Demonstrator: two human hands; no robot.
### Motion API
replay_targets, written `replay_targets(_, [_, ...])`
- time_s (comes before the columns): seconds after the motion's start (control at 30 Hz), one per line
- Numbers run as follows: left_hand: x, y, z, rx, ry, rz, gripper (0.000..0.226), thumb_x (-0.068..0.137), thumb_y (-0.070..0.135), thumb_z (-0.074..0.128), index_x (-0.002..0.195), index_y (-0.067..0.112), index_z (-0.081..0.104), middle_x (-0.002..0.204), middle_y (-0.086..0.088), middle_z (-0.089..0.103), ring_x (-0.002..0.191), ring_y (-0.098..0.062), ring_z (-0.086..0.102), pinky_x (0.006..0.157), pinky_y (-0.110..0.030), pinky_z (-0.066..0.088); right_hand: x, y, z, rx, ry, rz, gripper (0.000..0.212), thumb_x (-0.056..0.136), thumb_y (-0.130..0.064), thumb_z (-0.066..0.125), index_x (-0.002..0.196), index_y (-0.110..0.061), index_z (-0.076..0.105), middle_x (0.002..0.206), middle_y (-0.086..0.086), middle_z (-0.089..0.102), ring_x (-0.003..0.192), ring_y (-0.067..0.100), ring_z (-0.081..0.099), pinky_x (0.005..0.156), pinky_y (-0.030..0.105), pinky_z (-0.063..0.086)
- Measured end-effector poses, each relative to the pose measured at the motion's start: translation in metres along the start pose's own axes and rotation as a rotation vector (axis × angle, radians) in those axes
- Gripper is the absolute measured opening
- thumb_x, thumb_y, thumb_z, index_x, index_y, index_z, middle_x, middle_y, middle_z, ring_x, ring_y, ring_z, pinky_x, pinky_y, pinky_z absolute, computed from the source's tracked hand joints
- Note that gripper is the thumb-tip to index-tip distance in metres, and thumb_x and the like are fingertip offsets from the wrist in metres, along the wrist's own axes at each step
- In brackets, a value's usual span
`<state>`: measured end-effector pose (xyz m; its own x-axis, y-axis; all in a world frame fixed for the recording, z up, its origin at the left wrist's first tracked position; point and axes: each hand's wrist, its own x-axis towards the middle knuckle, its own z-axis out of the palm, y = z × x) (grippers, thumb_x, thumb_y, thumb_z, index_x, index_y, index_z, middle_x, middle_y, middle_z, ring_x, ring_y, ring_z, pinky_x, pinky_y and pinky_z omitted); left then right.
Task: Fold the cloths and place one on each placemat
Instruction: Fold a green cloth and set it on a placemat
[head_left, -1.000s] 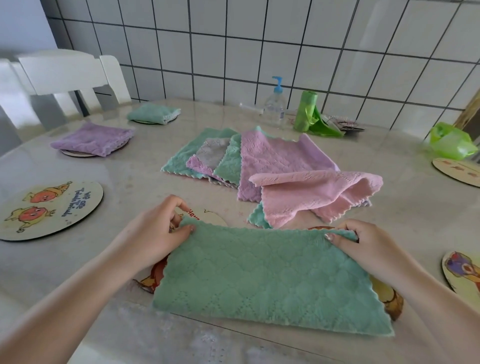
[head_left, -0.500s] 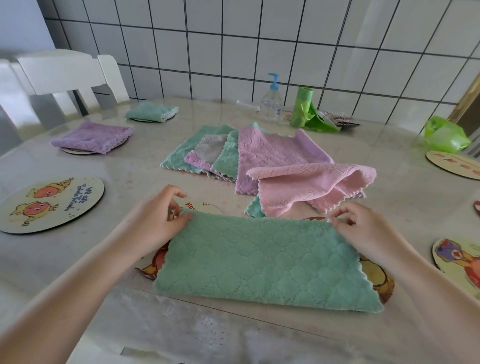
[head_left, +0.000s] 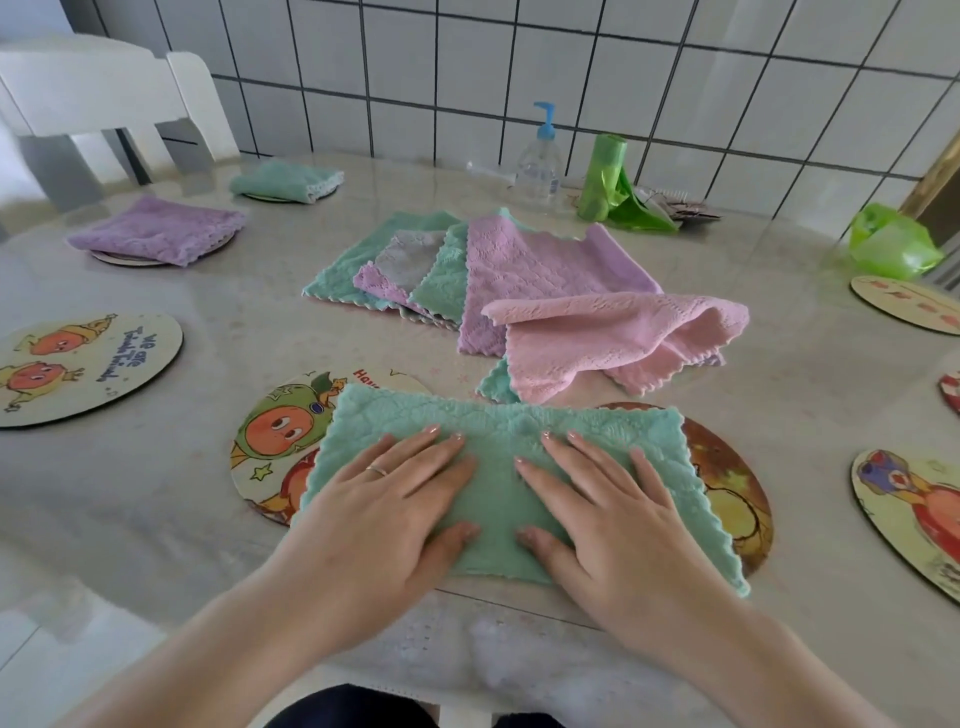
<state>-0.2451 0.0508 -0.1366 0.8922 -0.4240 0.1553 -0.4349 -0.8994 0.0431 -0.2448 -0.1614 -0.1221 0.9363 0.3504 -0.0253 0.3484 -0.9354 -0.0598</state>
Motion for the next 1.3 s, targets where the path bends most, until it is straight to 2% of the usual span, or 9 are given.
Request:
replay_targets(0.13, [-0.010, -0.016, -0.001, 0.078, -0.036, -0.006, 0.064, 0.093, 0.064, 0.018, 0.137, 0.026, 0.045, 0.144, 0.001, 0.042, 0.133, -0.019, 0.038, 0.108, -0.033, 0.019, -0.012, 0.020, 0.002, -0.013, -0.003, 0.004, 0.078, 0.073, -0.072, -0.017, 0.144, -0.043, -0.008, 0.153, -0.018, -0.015, 0.137, 0.001, -0.024, 0.110, 0.038, -0.015])
replay_targets(0.37, [-0.027, -0.039, 0.001, 0.076, -0.005, 0.004, 0.069, 0.089, 0.070, 0.023, 0.142, 0.028, 0.035, 0.148, 0.000, 0.037, 0.138, -0.019, 0.029, 0.109, -0.044, 0.011, -0.022, 0.039, -0.001, -0.014, -0.071, 0.116, 0.085, 0.055, -0.081, -0.027, 0.135, -0.053, -0.021, 0.145, -0.025, -0.029, 0.135, -0.002, -0.029, 0.113, 0.041, -0.014])
replay_targets(0.5, [-0.030, -0.044, 0.001, -0.018, 0.036, 0.036, 0.068, 0.086, 0.073, 0.027, 0.139, 0.032, 0.039, 0.145, 0.007, 0.040, 0.138, -0.011, 0.024, 0.109, -0.047, 0.011, -0.012, 0.043, -0.014, 0.274, -0.013, 0.093, 0.086, 0.059, -0.089, -0.001, 0.133, -0.054, 0.027, 0.144, -0.033, 0.006, 0.137, -0.009, -0.008, 0.118, 0.046, -0.001])
replay_targets(0.63, [-0.024, -0.030, -0.003, -0.154, 0.188, 0.205, 0.047, 0.088, 0.060, 0.042, 0.126, 0.035, 0.053, 0.130, 0.021, 0.051, 0.128, 0.000, 0.039, 0.110, -0.043, 0.020, 0.019, 0.037, -0.034, 0.486, 0.146, 0.034, 0.035, 0.087, -0.056, 0.042, 0.114, -0.042, 0.059, 0.129, -0.029, 0.044, 0.125, -0.010, 0.031, 0.111, 0.030, 0.024])
replay_targets(0.7, [-0.020, -0.016, -0.004, -0.196, 0.231, 0.307, 0.035, 0.088, 0.051, 0.048, 0.117, 0.034, 0.059, 0.119, 0.021, 0.059, 0.114, 0.001, 0.051, 0.106, -0.038, 0.032, 0.040, 0.030, -0.035, 0.495, 0.122, -0.014, 0.027, 0.092, -0.036, 0.049, 0.116, -0.034, 0.062, 0.126, -0.022, 0.051, 0.118, -0.006, 0.042, 0.102, 0.022, 0.031])
replay_targets(0.8, [-0.015, 0.001, -0.004, -0.253, 0.243, 0.360, 0.026, 0.085, 0.040, 0.054, 0.106, 0.032, 0.068, 0.106, 0.020, 0.064, 0.098, -0.001, 0.057, 0.089, -0.027, 0.049, 0.067, 0.019, -0.033, 0.459, 0.040, -0.060, 0.026, 0.093, -0.029, 0.052, 0.116, -0.029, 0.064, 0.111, -0.014, 0.064, 0.096, 0.012, 0.063, 0.088, 0.030, 0.050])
replay_targets(0.9, [-0.012, 0.009, -0.002, -0.294, 0.215, 0.314, 0.025, 0.083, 0.037, 0.052, 0.099, 0.034, 0.070, 0.099, 0.022, 0.064, 0.090, 0.000, 0.056, 0.074, -0.023, 0.052, 0.089, 0.015, -0.030, 0.358, 0.008, -0.059, 0.022, 0.089, -0.030, 0.058, 0.108, -0.027, 0.068, 0.092, -0.017, 0.062, 0.078, 0.003, 0.059, 0.069, 0.020, 0.047])
replay_targets(1.13, [-0.012, 0.016, 0.008, -0.398, 0.257, 0.201, 0.021, 0.084, 0.037, 0.052, 0.092, 0.036, 0.071, 0.091, 0.022, 0.062, 0.084, 0.002, 0.056, 0.068, -0.022, 0.051, 0.110, 0.016, -0.034, 0.302, -0.153, -0.068, 0.012, 0.081, -0.035, 0.068, 0.088, -0.025, 0.066, 0.076, -0.013, 0.062, 0.074, 0.009, 0.060, 0.067, 0.027, 0.049])
replay_targets(1.3, [-0.011, 0.017, 0.011, -0.450, 0.311, 0.174, 0.017, 0.083, 0.032, 0.056, 0.086, 0.035, 0.072, 0.088, 0.021, 0.063, 0.081, 0.002, 0.056, 0.064, -0.026, 0.051, 0.103, 0.021, -0.025, 0.297, -0.058, -0.097, 0.013, 0.081, -0.043, 0.062, 0.075, -0.032, 0.058, 0.073, -0.012, 0.063, 0.072, 0.009, 0.060, 0.074, 0.042, 0.053])
